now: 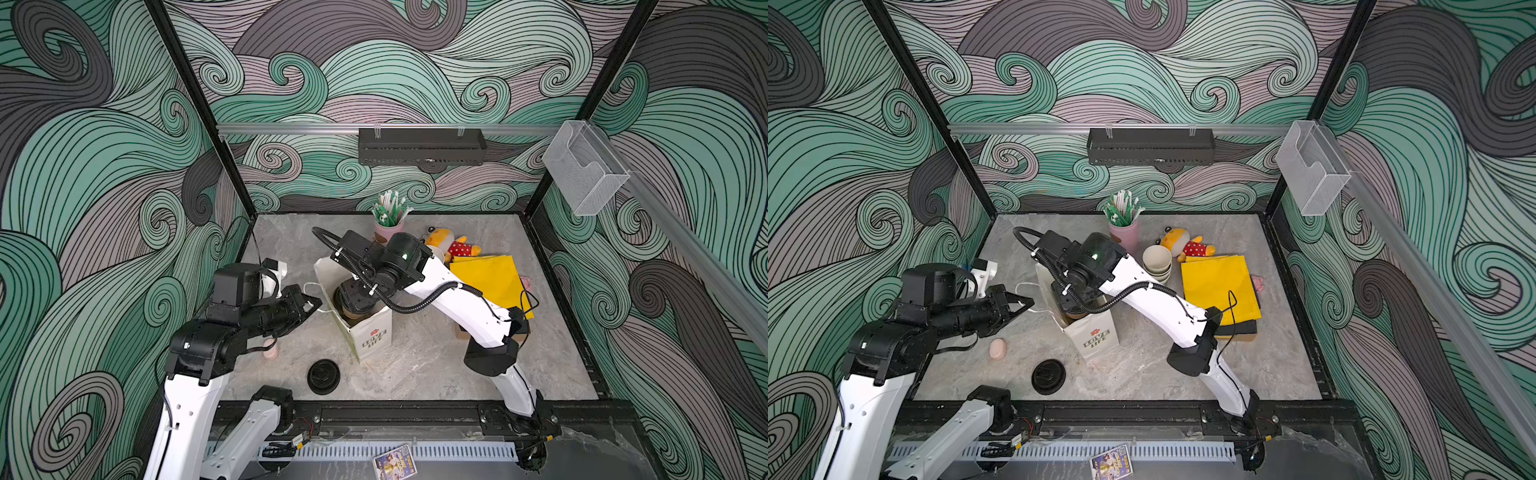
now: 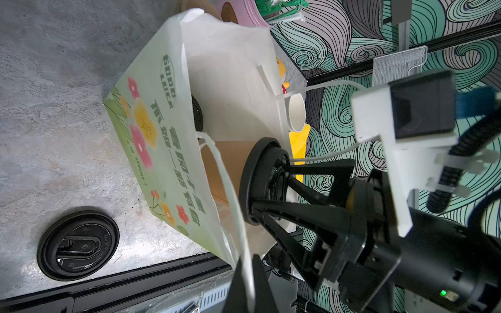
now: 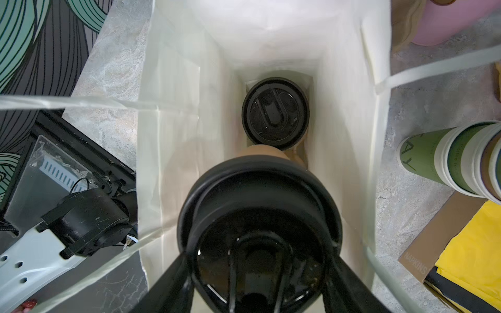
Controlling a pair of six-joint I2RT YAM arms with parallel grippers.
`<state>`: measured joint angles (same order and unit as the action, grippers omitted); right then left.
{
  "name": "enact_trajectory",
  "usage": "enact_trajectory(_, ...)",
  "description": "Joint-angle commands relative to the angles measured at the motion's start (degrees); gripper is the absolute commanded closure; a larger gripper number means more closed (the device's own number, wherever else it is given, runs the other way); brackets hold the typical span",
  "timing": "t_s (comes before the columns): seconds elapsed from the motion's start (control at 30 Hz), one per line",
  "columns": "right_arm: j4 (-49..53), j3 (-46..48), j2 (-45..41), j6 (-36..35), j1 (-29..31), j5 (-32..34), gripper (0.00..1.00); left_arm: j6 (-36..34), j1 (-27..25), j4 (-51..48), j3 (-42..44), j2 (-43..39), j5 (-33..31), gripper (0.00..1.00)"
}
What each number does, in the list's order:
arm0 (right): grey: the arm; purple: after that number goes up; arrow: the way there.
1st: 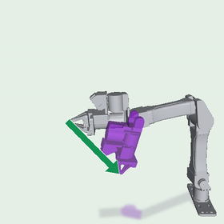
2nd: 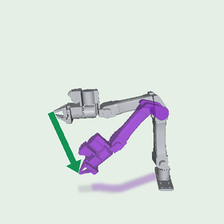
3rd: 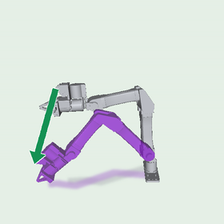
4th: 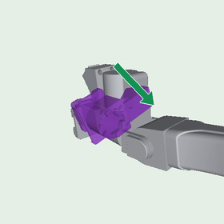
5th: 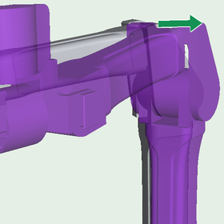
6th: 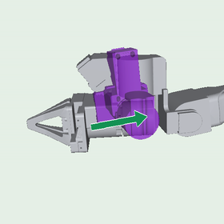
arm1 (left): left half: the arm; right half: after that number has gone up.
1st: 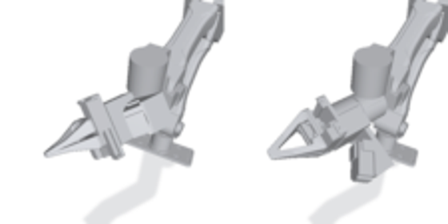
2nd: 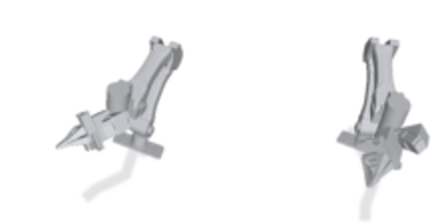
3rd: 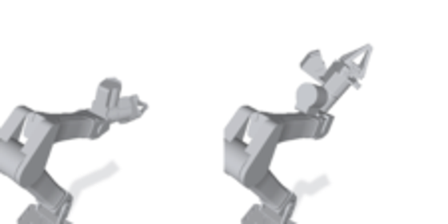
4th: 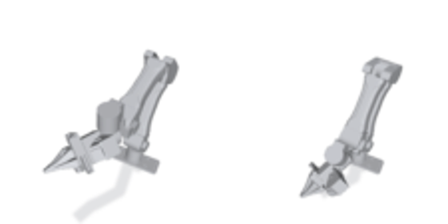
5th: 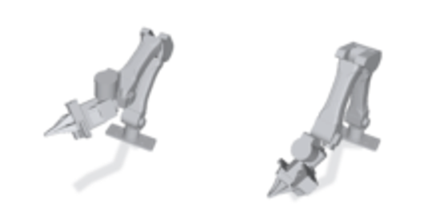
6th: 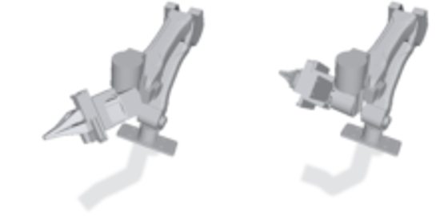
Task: Pack the takeout coffee
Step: 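Carry the held cup over the bag opening with the right gripper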
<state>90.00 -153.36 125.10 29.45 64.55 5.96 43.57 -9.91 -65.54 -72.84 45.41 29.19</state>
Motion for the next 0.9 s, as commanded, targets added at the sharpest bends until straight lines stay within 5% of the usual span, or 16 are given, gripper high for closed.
enact_trajectory(0.0, 2.07, 0.08, 1.72, 0.89, -0.55, 0.72, 0.45, 0.23, -0.46, 1.00, 0.16, -0.34, 0.87, 1.00)
enact_trajectory(0.87, 6.94, 0.59, 4.68, 1.49, -1.09, -1.68, 0.45, 0.11, -0.95, 1.25, -0.16, 0.71, 0.34, 1.00)
